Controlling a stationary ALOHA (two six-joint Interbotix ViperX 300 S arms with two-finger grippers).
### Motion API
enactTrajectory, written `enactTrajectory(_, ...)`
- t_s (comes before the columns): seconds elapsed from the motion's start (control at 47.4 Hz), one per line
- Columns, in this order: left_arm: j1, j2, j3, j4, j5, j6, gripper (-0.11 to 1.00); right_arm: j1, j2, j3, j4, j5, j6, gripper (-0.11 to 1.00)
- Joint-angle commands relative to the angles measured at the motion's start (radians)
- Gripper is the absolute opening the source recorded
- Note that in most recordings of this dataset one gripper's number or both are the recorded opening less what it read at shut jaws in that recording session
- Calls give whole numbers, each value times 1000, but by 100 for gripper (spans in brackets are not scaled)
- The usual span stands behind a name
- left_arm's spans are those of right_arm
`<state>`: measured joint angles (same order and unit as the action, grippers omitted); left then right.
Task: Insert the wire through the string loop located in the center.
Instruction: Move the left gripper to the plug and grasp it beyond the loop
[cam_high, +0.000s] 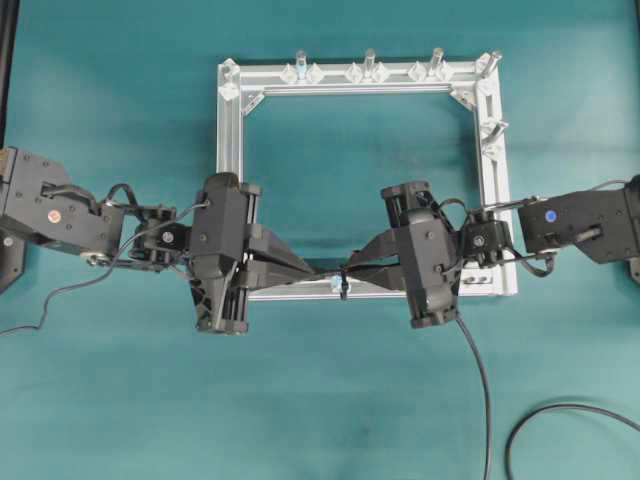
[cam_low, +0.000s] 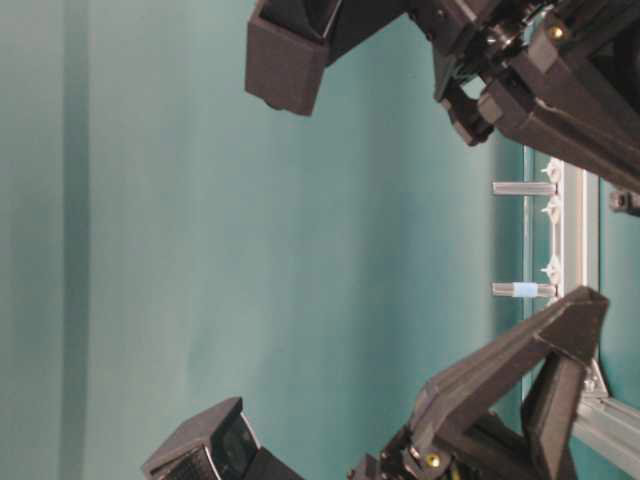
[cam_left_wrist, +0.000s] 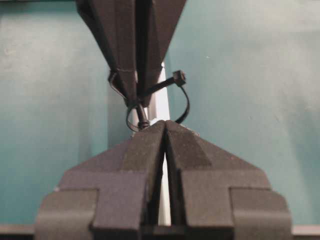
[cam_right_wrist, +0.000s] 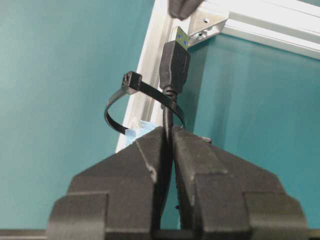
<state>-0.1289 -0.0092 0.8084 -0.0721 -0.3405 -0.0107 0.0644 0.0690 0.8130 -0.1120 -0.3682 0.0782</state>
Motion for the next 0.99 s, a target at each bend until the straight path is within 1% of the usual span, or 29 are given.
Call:
enactTrajectory(0.0, -5, -23, -21, 3, 2, -8, 0, -3, -12, -15, -3, -11, 0, 7)
enactTrajectory(0.295, -8, -18, -28, 3, 23, -6, 0, -3, -12, -15, -3, -11, 0, 7)
enactTrajectory(0.527, -9, -9, -46, 3, 115, -6, 1, -3, -12, -15, -3, -12, 0, 7)
enactTrajectory(0.569, -9, -8, -54, 3, 138, -5, 7, -3, -12, -15, -3, -14, 0, 7)
enactTrajectory(0.59, -9, -6, -58, 3, 150, -5, 11, -3, -12, -15, -3, -14, 0, 7)
enactTrajectory(0.675, -8, 0, -75, 3, 183, -3, 35, -3, -12, -14, -5, -14, 0, 7)
enactTrajectory(0.843, -9, 28, -104, 3, 193, 0, 74, -3, -12, -14, -5, -14, 0, 7)
enactTrajectory(0.886, -8, 37, -110, 3, 195, 0, 82, -3, -12, -14, -5, -14, 0, 7)
enactTrajectory(0.907, -9, 40, -114, 3, 195, 2, 84, -3, -12, -14, -5, -14, 0, 7)
enactTrajectory(0.97, -8, 52, -124, 3, 196, 3, 84, -3, -12, -14, -5, -14, 0, 7)
